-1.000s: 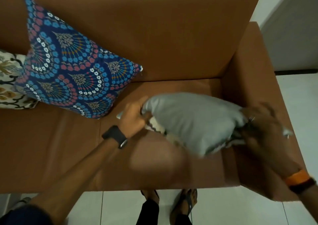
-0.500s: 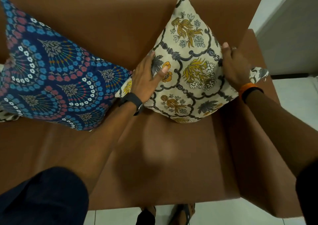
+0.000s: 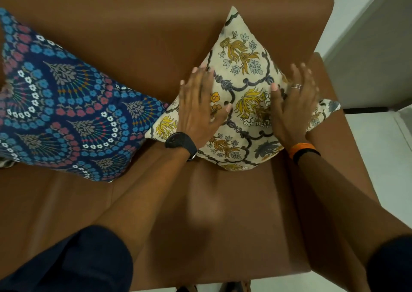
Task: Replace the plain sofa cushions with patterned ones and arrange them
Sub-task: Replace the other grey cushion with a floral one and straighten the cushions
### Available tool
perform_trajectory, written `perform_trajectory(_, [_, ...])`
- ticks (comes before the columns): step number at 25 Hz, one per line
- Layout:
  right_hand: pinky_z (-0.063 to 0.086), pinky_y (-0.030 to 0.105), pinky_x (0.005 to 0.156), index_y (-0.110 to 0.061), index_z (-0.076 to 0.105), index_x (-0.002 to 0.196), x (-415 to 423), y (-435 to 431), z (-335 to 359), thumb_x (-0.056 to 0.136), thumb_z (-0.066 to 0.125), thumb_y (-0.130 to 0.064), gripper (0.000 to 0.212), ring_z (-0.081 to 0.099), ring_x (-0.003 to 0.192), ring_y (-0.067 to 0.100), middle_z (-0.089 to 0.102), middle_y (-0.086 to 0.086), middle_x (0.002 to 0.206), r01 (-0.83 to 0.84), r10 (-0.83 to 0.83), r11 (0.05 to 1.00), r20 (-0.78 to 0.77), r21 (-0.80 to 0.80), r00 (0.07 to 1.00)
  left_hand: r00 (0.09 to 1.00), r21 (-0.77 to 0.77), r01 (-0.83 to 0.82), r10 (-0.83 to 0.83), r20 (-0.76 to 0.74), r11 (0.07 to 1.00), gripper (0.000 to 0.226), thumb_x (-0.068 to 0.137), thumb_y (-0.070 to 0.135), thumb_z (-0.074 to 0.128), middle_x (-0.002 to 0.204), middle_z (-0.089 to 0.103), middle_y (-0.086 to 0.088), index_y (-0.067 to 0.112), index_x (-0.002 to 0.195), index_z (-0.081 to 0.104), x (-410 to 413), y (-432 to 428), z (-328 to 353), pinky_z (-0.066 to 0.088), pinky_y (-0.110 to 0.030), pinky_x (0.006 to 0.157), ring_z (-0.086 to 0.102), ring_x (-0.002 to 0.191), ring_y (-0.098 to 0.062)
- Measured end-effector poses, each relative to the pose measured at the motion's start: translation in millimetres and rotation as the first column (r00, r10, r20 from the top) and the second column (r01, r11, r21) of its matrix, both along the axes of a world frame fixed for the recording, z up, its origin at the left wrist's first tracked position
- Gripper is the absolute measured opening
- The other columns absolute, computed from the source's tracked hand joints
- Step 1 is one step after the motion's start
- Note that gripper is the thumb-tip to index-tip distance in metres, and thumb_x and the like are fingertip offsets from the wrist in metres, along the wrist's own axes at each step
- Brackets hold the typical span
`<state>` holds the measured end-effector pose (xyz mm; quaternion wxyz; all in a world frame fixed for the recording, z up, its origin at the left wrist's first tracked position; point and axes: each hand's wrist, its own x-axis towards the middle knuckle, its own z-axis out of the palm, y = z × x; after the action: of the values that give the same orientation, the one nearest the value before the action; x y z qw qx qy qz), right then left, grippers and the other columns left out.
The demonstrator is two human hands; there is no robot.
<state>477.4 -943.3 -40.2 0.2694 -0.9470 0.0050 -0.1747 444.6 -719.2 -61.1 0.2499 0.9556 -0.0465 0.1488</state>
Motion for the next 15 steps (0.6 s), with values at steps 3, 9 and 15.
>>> perform_trajectory(3, [0.007,0.062,0.129,-0.016,0.029,0.163,-7.9,11.6,-2.1,0.106,0.031,-0.060,0.071,0.021,0.160,0.029,0.028,0.012,0.171,-0.010,0.006,1.000,-0.128,-0.028,0.992,0.990,0.028,-0.048,0.051,-0.132,0.998,0.081,0.100,0.061,0.038,0.170,0.008,-0.012,0.017,0.160,0.008,-9.5,2.6,2.2,0.014,-0.060,0.126,0.007,0.158,-0.029])
perform_trajectory(9, [0.029,0.061,0.122,-0.011,0.053,0.144,-45.4,117.9,29.2,0.108,0.045,-0.046,0.051,0.038,0.150,0.035,0.045,0.018,0.158,-0.007,-0.030,0.989,0.255,0.146,0.967,0.978,0.132,-0.186,0.170,0.123,0.974,0.073,0.105,0.052,0.036,0.169,0.014,-0.012,0.010,0.159,0.012,-68.4,135.4,36.6,0.010,-0.055,0.129,0.005,0.158,-0.027])
perform_trajectory(15, [0.042,0.054,0.116,-0.005,0.053,0.146,-55.8,361.1,68.3,0.108,0.054,-0.026,0.043,0.047,0.144,0.032,0.048,0.017,0.156,-0.478,0.419,0.845,0.258,0.241,0.871,0.881,0.136,-0.407,0.350,0.318,0.903,0.067,0.104,0.045,0.044,0.166,0.024,-0.013,0.011,0.157,0.023,-74.4,321.3,74.8,0.011,-0.058,0.128,0.014,0.156,-0.032])
